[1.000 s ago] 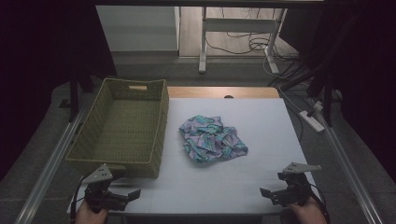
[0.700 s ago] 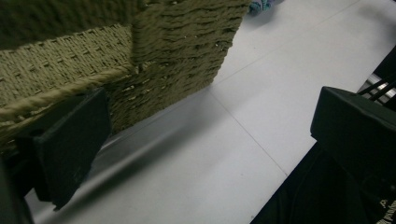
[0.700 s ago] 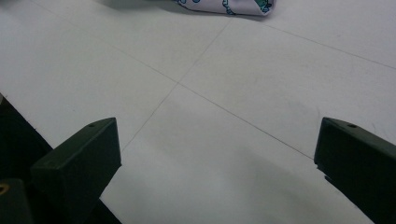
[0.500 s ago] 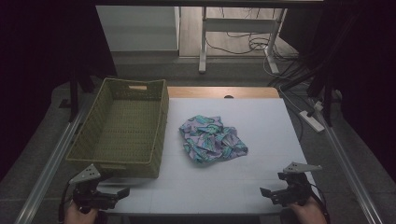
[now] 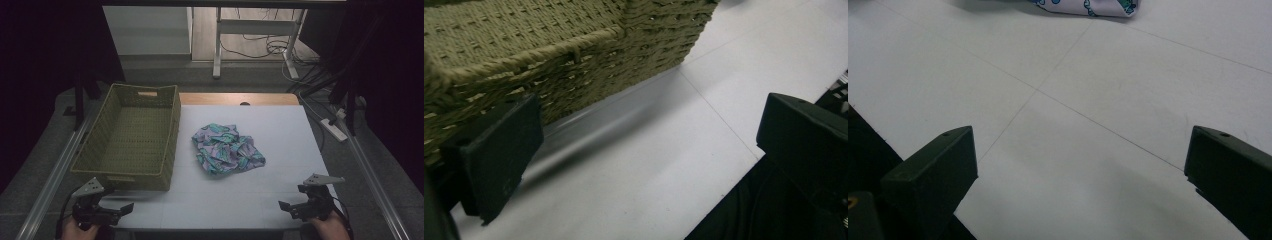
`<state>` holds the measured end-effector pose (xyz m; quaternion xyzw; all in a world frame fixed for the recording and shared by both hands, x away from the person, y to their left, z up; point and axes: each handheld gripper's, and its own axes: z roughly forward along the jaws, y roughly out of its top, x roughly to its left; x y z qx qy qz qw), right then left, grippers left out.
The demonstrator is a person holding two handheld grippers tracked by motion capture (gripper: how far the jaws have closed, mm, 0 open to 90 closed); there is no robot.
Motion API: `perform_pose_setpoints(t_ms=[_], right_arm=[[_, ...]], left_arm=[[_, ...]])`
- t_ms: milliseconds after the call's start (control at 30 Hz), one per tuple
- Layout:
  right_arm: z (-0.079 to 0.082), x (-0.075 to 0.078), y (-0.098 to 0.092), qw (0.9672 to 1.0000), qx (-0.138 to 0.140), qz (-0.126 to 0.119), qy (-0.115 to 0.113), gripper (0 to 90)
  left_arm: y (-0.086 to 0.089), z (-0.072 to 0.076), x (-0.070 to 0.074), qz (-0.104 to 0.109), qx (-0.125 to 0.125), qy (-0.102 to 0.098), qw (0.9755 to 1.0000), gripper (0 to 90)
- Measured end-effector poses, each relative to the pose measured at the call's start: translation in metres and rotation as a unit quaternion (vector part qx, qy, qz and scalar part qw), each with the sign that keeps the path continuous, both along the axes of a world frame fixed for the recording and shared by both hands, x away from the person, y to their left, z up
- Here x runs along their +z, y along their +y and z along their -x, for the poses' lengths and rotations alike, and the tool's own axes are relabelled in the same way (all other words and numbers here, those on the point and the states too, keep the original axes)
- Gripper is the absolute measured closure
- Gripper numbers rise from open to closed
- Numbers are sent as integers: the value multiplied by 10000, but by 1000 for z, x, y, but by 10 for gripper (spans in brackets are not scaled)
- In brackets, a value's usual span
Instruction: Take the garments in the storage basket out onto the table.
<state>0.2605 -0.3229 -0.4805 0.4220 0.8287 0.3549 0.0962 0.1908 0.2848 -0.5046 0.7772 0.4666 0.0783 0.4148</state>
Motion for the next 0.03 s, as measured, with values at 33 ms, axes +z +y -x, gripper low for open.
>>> perform_pose_setpoints(t_ms=[33], right_arm=[[0, 0, 0, 10000, 0, 0, 0, 6]], left_arm=[[0, 0, 0, 0, 0, 0, 10000, 0]])
